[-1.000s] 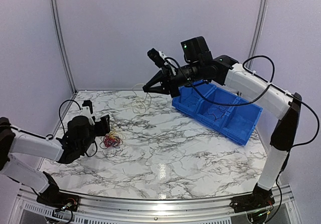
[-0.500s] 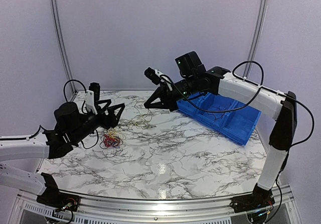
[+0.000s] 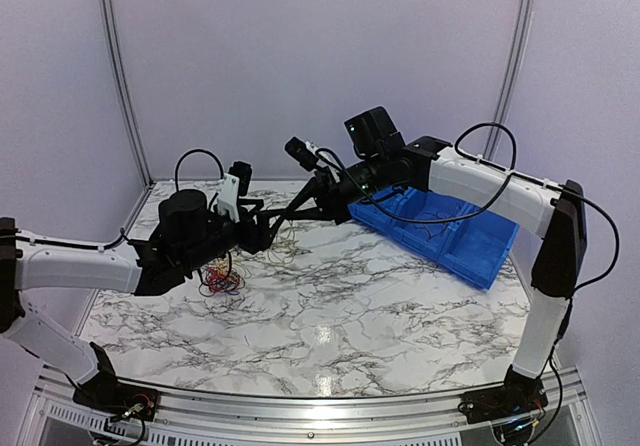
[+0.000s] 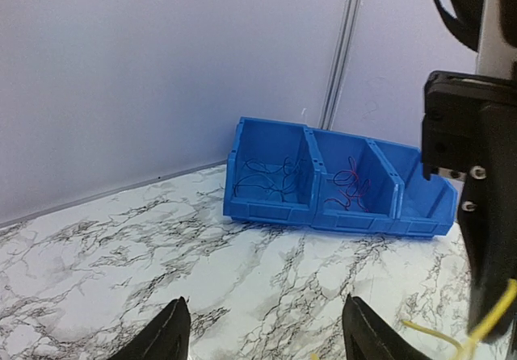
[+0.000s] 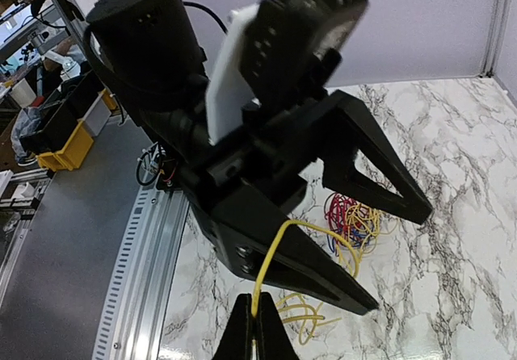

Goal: Untangle the cables

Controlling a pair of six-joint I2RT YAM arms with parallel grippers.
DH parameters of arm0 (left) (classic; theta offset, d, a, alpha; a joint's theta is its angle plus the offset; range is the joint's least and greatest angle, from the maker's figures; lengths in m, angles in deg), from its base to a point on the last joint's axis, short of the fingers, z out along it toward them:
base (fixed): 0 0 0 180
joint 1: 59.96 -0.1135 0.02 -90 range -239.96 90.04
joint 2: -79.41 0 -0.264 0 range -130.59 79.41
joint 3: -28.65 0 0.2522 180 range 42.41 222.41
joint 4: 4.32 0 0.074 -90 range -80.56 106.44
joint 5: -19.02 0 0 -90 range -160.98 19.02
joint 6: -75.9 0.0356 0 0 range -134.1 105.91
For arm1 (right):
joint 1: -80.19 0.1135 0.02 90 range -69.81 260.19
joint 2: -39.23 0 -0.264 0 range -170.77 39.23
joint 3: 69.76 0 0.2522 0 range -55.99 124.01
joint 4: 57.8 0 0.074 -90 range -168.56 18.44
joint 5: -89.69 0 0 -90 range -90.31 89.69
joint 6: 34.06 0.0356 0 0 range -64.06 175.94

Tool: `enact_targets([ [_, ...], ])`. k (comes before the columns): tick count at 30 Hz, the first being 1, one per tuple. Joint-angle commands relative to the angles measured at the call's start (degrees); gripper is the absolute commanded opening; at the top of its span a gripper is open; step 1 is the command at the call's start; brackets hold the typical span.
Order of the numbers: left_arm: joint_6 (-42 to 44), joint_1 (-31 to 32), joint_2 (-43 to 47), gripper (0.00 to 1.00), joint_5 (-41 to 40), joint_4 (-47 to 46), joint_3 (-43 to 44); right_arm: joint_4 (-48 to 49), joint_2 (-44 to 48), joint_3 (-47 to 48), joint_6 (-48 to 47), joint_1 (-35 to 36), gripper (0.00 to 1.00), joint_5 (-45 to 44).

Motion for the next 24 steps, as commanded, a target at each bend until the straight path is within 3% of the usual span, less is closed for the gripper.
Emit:
enact_targets([
  [1,-0.87,0.11,-6.75,0.65,-4.45,-5.84,2.03,0.51,1.75,1.62,0.13,0.23,0.00,4.53],
  [9,-1.90,0.07,-20.28,0.64,-11.49,-10.19,6.70,-8.18,8.12,6.31,-5.62,-0.83,0.00,7.16],
  [14,-3.22,-0.29,-26.18,0.63,-13.06,-10.44,8.78,-10.86,12.80,8.12,-6.82,-4.99,0.00,7.34],
  [19,-4.60,-0.56,-29.11,0.63,-13.96,-10.44,9.54,-11.14,17.84,5.74,-6.62,-14.01,0.00,8.07],
  [24,-5.66,-0.55,-26.57,0.64,-13.02,-10.44,7.89,-11.10,24.76,-0.57,-7.26,-25.86,0.00,6.56],
])
